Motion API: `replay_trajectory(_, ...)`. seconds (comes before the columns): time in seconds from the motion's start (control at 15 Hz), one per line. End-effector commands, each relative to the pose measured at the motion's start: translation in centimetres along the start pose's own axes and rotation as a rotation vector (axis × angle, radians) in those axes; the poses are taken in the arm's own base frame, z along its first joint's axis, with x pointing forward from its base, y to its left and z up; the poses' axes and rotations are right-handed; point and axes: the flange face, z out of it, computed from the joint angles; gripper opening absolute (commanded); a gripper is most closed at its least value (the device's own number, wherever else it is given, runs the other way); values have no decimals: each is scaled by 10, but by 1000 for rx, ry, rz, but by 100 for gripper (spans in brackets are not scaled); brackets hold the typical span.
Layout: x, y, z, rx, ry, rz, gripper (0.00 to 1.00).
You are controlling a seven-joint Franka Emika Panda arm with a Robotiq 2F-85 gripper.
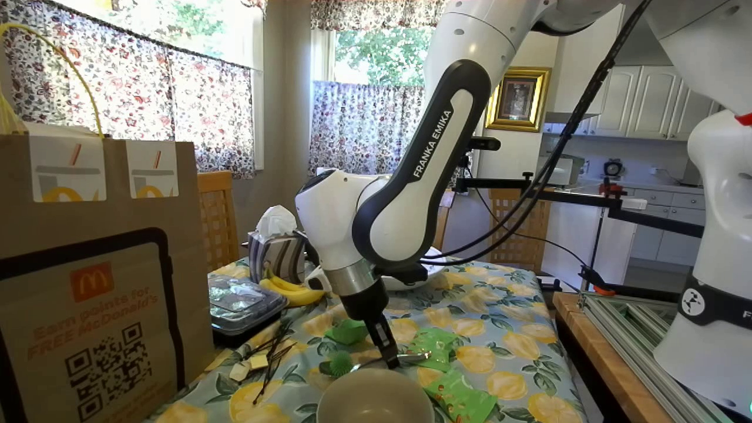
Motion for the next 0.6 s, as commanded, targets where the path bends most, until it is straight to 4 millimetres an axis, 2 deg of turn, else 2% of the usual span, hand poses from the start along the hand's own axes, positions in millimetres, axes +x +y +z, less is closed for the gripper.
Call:
replay_trajectory(0.0,2,-1,-3,5,4,16,4)
replay_trajectory(0.53,-5,-2,-13,-7,8,22,4)
